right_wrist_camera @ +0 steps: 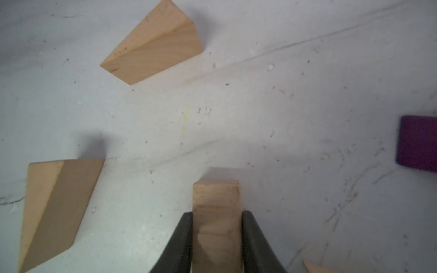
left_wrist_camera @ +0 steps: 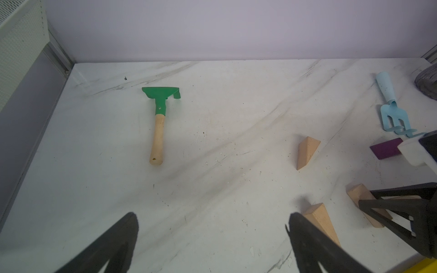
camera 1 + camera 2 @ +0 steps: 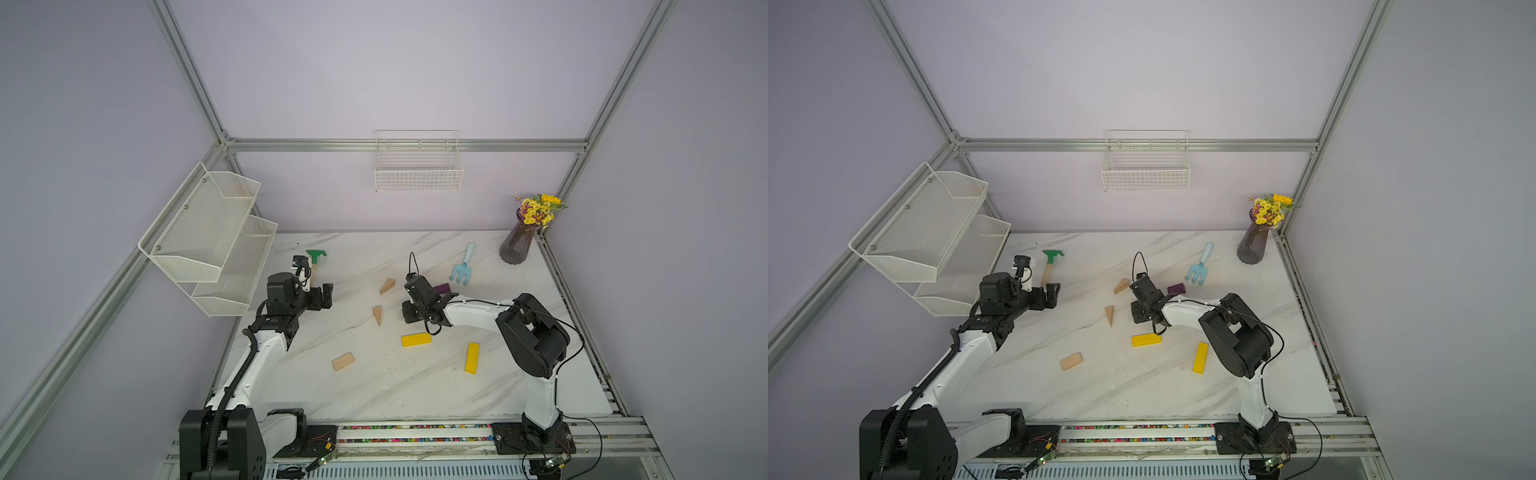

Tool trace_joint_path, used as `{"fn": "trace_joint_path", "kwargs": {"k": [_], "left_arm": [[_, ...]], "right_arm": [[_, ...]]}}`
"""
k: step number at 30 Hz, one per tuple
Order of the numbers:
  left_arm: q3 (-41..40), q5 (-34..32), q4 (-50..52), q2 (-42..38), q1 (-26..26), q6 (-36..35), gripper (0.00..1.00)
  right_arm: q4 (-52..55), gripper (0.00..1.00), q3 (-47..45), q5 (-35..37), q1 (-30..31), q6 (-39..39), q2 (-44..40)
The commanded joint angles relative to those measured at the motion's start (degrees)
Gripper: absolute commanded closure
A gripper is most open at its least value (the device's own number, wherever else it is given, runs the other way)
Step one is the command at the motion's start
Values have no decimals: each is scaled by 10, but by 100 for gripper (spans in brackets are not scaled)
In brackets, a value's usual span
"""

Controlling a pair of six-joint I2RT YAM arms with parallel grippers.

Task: Assemble a small pinwheel with building blocks
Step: Pick up the building block from the center of the board, then place the building block at the center of the board.

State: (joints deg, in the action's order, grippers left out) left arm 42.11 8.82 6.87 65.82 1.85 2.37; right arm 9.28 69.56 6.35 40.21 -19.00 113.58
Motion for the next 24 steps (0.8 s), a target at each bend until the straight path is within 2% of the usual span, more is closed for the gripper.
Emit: {"fn": "trace_joint_path", "kwargs": {"k": [1,15,24], "left_arm": [[-1,7,-26,-10,-1,10,0],[-3,14,-31,-9,0,16,0],[-4,16,-31,-5,-1,19,0]], "right_arm": [[27,72,13,0,2,35,26],[59,54,4,20,2,37,-23],[55,51,-13,15,5,44,-17]]}}
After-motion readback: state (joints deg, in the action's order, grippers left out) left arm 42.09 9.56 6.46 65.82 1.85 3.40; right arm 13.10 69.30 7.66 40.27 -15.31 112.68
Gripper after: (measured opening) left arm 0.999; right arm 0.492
